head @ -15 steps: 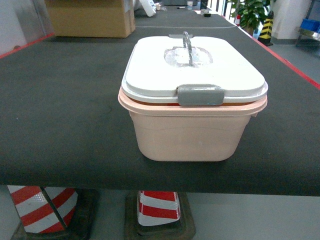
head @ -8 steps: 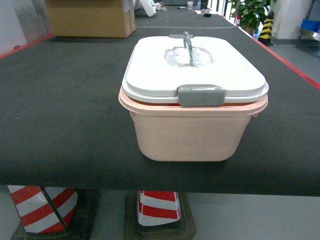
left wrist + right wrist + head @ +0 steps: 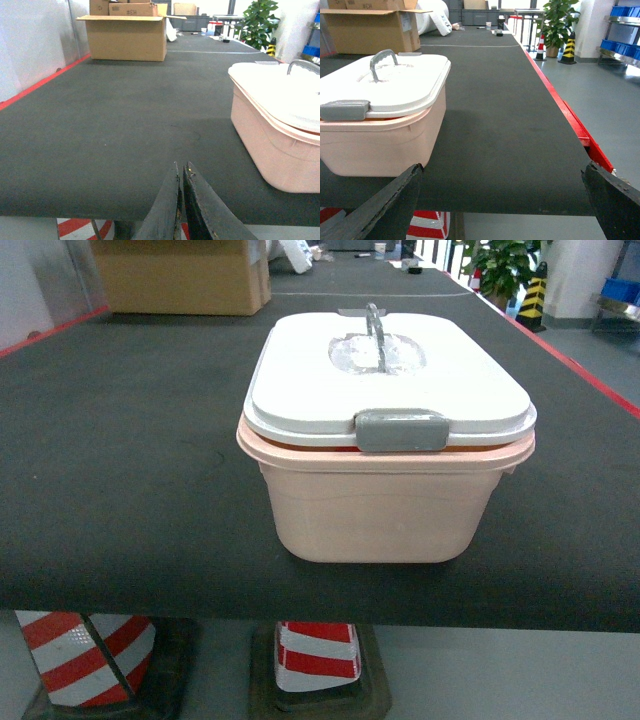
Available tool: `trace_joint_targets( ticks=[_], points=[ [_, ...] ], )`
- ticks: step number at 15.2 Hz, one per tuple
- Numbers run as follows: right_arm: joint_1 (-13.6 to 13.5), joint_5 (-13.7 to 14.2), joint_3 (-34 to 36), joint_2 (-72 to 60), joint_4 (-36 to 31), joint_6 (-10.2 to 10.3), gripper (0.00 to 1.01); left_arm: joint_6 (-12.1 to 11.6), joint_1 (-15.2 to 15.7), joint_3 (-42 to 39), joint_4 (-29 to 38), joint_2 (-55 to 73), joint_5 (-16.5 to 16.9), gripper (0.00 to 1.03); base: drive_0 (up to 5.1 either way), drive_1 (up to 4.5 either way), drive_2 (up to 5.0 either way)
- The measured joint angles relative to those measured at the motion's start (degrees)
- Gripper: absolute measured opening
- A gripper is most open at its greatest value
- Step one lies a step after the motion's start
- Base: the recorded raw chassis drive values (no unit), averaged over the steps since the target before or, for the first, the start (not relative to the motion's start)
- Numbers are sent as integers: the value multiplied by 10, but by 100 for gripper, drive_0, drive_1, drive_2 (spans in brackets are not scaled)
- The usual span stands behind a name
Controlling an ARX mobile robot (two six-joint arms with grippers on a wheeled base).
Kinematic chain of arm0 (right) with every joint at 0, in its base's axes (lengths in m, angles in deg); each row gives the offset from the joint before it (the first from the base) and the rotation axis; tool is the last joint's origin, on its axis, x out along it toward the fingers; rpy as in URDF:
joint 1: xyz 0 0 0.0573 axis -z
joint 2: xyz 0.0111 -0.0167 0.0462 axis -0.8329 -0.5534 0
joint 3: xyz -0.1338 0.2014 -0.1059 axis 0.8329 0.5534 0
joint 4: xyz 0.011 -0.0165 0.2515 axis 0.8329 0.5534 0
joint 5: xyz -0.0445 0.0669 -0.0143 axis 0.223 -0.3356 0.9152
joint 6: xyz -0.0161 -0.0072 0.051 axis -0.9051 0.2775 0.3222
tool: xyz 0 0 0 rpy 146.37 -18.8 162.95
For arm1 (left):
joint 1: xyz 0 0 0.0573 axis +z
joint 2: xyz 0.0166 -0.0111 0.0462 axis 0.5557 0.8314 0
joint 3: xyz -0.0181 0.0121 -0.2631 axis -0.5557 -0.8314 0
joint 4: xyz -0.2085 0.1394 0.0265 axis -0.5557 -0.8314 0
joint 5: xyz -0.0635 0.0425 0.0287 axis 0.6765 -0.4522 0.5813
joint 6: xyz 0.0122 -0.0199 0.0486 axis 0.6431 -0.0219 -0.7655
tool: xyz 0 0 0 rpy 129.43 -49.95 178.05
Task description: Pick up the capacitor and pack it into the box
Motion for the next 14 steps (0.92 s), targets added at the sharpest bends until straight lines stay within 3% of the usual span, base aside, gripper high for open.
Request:
trace_joint_targets(
  ticks=[5, 7, 10, 12, 14],
  points=[
    [0, 0, 0, 0, 0, 0, 98, 0, 0, 0, -45, -43, 0, 2, 0, 0, 0],
    [0, 0, 0, 0, 0, 0, 98, 0, 0, 0, -148, -128, -1, 2, 0, 0, 0],
    [0, 0, 0, 0, 0, 0, 98, 0, 0, 0, -145, -132, 0, 2, 0, 0, 0],
    [0, 0, 0, 0, 0, 0, 98, 1, 0, 0, -143, -132, 0, 17, 0, 0, 0],
    [0, 0, 0, 0, 0, 0, 98, 1, 0, 0, -143, -132, 0, 48, 0, 0, 0]
  ],
)
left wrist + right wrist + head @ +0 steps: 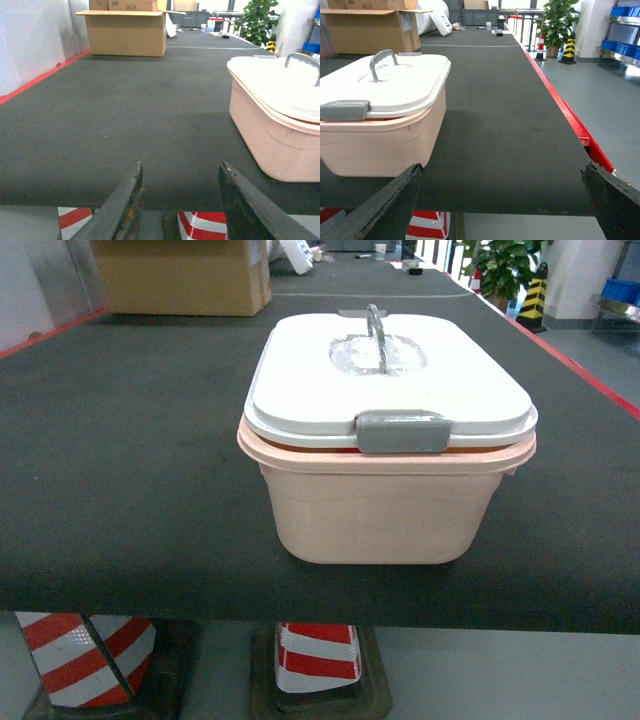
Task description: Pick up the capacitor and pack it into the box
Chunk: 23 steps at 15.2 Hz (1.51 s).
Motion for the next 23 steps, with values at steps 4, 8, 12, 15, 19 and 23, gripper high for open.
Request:
trace_joint_targets(
  ticks=[4, 8, 12, 15, 19, 23],
  points=[
    [0, 0, 0, 0, 0, 0, 98, 0, 0, 0, 0, 0, 0, 87, 0, 0, 0],
    [0, 0, 0, 0, 0, 0, 98, 0, 0, 0, 0, 0, 0, 98, 0, 0, 0],
    [0, 0, 0, 0, 0, 0, 98, 0, 0, 0, 0, 0, 0, 98, 0, 0, 0],
    [0, 0, 0, 0, 0, 0, 98, 0, 0, 0, 0, 0, 0, 98, 0, 0, 0],
    [0, 0, 0, 0, 0, 0, 98, 0, 0, 0, 0, 0, 0, 98, 0, 0, 0],
    [0, 0, 0, 0, 0, 0, 98, 0, 0, 0, 0, 0, 0, 98, 0, 0, 0]
  ],
)
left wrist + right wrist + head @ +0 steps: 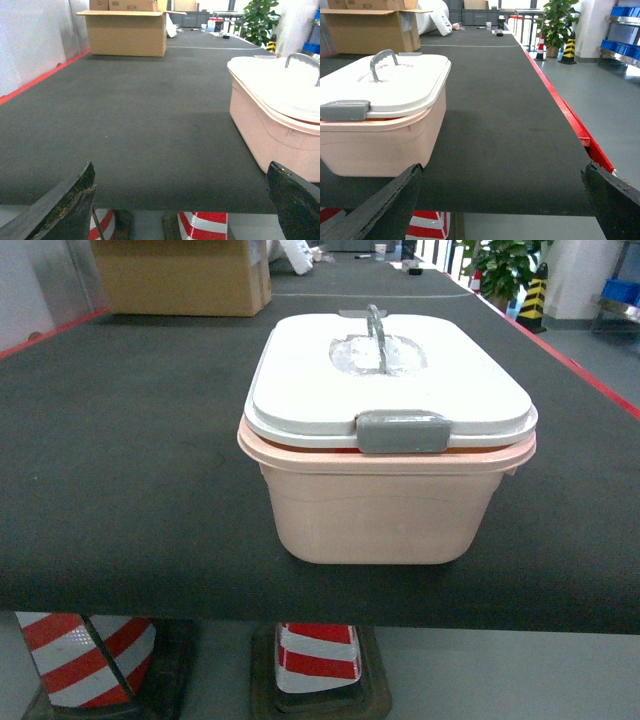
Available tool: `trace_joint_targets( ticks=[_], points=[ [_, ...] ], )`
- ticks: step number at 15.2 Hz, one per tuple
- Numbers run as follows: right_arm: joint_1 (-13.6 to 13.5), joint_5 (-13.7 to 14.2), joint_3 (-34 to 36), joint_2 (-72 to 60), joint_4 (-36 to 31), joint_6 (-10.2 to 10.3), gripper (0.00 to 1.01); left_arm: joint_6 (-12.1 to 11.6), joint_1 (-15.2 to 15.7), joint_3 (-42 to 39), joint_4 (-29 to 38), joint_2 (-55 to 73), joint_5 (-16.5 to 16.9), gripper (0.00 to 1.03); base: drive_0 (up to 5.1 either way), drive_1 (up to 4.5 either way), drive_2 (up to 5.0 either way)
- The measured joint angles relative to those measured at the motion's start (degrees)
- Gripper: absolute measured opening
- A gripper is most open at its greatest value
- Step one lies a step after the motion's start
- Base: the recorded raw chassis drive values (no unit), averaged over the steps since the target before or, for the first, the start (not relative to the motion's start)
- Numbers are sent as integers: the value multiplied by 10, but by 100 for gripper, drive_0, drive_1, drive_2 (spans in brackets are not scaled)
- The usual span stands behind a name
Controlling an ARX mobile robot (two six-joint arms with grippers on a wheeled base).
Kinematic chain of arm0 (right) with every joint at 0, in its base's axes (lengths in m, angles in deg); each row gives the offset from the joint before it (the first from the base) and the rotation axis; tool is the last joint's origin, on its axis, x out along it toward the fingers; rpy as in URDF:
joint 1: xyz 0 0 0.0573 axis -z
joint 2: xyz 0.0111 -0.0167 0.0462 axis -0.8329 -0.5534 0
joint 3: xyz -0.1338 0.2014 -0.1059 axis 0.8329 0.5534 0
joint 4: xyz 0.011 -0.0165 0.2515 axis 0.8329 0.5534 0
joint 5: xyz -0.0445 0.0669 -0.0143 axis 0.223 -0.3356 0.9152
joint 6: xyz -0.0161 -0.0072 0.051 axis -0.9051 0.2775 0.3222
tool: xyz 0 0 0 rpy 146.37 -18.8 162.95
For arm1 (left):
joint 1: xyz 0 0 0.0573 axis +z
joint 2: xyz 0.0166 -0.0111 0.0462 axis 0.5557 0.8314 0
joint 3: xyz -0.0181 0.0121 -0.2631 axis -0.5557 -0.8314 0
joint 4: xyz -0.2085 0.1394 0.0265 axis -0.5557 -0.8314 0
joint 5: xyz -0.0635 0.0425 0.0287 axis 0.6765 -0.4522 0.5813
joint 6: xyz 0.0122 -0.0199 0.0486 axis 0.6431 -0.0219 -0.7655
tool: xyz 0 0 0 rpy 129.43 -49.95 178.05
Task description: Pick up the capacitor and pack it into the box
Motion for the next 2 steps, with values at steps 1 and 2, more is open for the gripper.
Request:
trace_joint_targets(
  ticks=[1, 2],
  points=[
    [0, 0, 0, 0, 0, 0, 98, 0, 0, 0, 0, 0, 0, 98, 0, 0, 0],
    [0, 0, 0, 0, 0, 0, 98, 0, 0, 0, 0, 0, 0, 98, 0, 0, 0]
  ],
)
